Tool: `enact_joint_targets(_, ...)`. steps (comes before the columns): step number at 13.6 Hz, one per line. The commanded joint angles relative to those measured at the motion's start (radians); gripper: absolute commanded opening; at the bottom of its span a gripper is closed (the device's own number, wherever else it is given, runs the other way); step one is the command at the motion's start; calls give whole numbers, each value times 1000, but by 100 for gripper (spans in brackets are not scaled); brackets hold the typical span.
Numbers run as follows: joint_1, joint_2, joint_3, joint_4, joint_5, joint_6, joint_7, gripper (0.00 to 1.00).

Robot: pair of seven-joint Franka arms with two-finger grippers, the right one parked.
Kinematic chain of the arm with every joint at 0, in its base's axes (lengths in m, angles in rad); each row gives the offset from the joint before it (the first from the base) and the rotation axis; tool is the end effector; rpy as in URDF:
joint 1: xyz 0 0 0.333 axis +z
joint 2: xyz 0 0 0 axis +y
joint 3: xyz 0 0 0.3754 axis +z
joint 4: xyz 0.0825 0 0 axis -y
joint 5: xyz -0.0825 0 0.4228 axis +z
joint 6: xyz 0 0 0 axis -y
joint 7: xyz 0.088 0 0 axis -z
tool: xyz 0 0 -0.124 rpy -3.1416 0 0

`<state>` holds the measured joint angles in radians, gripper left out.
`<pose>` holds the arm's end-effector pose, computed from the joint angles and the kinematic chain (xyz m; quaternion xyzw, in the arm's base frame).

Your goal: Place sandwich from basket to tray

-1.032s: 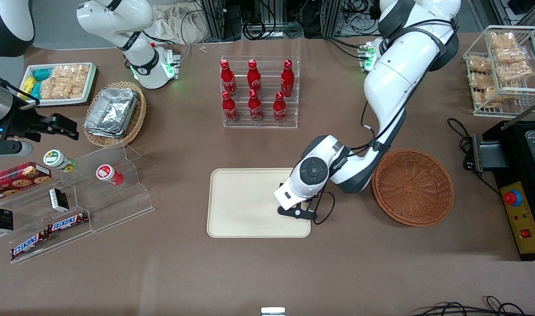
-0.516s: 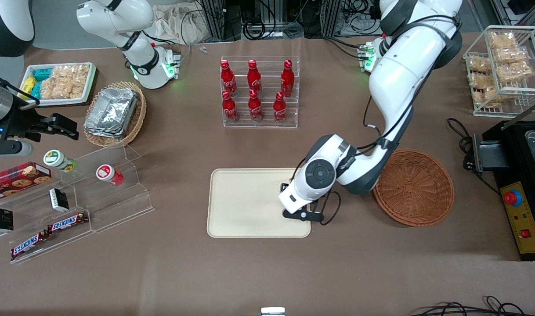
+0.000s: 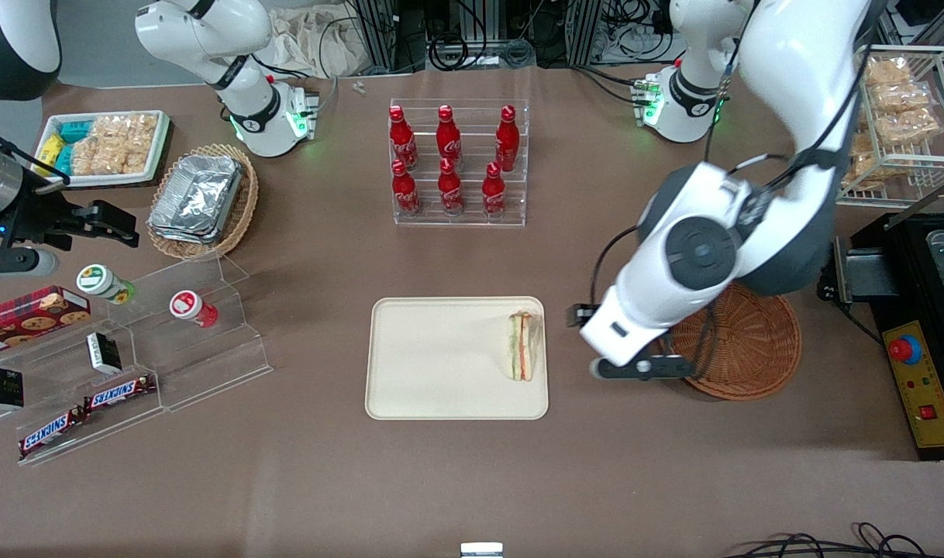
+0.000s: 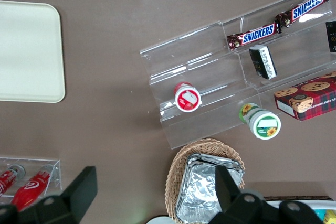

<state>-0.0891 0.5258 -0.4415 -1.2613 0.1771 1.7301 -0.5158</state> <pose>0.7054 -0.3005 0.5035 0.9998 0.0040 -0.0147 0.0156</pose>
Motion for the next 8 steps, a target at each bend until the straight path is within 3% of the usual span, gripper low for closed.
enact_joint_targets(1, 101, -134, -2, -114, -15, -12, 95, 99)
enact_joint_targets(5, 222, -245, -2, -156, -18, -88, 129, 99)
enact_joint_targets(8, 230, -274, 0, -150, 27, -153, 146, 99)
